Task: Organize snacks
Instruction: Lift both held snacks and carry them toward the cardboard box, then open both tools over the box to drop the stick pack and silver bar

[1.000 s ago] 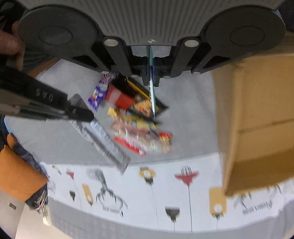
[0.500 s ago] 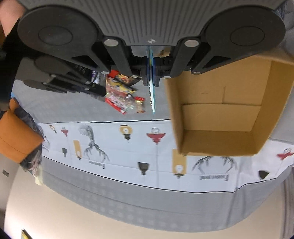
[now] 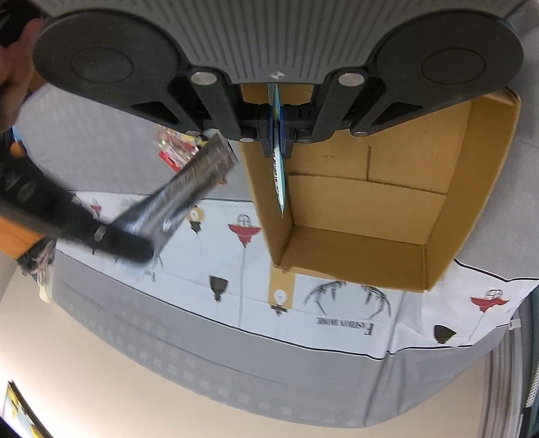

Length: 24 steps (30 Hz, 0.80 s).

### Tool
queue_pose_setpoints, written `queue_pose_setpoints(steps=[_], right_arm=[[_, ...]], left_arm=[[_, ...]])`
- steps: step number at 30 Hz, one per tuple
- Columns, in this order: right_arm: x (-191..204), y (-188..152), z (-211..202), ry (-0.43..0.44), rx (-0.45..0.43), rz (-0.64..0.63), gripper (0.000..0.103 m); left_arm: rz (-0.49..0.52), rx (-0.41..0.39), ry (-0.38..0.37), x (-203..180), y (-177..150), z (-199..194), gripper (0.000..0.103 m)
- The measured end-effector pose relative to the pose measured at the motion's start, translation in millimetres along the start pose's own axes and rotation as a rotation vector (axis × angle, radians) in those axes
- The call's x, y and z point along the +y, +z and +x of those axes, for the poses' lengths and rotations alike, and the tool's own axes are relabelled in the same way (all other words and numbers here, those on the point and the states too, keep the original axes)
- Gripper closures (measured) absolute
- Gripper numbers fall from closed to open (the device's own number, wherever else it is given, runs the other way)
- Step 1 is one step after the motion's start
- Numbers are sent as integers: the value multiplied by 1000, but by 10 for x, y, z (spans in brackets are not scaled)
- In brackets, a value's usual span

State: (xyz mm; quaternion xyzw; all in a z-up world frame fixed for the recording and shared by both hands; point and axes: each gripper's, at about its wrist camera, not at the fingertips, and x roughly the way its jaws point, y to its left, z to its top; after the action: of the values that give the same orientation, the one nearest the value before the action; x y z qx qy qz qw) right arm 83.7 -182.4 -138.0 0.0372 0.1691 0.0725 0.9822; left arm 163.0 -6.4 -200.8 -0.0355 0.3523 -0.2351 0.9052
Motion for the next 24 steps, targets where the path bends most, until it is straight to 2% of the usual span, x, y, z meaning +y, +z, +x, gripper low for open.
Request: queue_pose_setpoints(steps=[4,8,13,16,20,24], right_arm=[[228,262,89,39,-54,-40,98],[463,445,156,63,-74,-40,98],[711,588,228,61,-55,-62,98],[817,621,204,104,4,-25,98],[926,520,285,94,79,-30,98],[822,258,687,68,183,-14,99]], left_arm=[[-6,-44,21,146,145,-112,100],[45,-189,93,229,324,-457,100],[39,-242,81,390,515,-746,100],[78,-279,76,384,520,-896,100],[63,-247,72,460,420,-723,100],[12,-112,68,676,294,-156,100]])
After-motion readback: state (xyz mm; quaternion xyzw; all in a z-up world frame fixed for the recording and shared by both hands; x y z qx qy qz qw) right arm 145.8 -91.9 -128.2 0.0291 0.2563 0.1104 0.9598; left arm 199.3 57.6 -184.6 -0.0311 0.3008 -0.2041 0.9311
